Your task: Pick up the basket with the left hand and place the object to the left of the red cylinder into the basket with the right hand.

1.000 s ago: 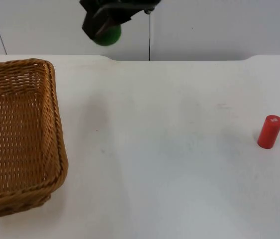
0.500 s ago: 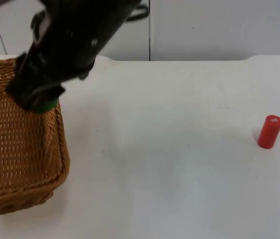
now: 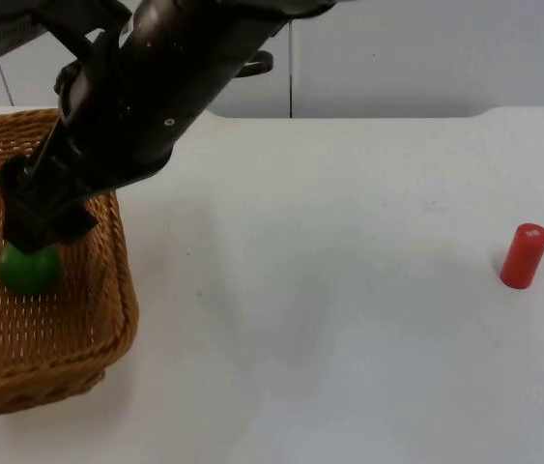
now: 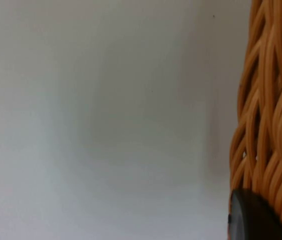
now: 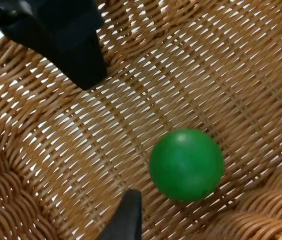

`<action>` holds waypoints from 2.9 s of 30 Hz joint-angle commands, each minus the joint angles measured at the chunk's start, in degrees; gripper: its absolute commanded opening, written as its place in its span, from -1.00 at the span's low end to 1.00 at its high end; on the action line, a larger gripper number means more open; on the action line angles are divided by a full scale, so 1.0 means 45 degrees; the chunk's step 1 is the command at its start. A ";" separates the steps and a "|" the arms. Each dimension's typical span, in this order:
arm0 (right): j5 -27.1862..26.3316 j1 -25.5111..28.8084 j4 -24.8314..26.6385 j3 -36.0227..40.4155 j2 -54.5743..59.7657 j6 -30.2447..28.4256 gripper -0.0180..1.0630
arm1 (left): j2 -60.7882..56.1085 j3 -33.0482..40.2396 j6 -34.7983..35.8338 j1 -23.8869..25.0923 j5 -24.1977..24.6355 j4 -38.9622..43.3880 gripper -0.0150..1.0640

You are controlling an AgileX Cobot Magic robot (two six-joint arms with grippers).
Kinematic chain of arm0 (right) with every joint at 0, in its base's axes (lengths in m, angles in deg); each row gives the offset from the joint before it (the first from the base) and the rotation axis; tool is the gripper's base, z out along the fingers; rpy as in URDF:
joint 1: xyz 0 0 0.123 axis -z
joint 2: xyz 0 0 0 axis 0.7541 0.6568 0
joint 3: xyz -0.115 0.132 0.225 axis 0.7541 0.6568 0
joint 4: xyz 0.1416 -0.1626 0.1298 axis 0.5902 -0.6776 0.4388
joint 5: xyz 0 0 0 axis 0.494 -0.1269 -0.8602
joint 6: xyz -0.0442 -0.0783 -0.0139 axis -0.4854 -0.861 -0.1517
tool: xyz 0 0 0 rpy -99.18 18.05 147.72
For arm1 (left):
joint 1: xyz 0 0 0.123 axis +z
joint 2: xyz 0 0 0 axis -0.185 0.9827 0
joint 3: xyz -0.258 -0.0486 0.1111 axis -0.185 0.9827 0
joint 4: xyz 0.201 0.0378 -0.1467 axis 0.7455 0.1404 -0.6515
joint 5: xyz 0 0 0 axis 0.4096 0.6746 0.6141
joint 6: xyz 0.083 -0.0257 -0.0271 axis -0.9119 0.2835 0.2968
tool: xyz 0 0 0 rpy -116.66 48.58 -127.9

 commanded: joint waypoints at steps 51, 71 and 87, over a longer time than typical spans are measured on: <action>0.3482 0.4105 -0.3050 0.5897 -1.0768 0.4592 0.66 | 0.2987 -0.1873 -0.0003 -0.6376 -0.2088 -0.2924 -0.98; 0.3185 0.4105 -0.3802 0.5897 -1.0870 0.4992 0.66 | 0.4729 -0.2944 -0.0028 -0.7384 -0.3623 -0.2830 0.84; 0.2612 0.4105 -0.3830 0.6727 -1.4151 0.4940 0.66 | -0.3199 -0.2944 0.1294 -0.7384 -0.3391 0.0802 0.97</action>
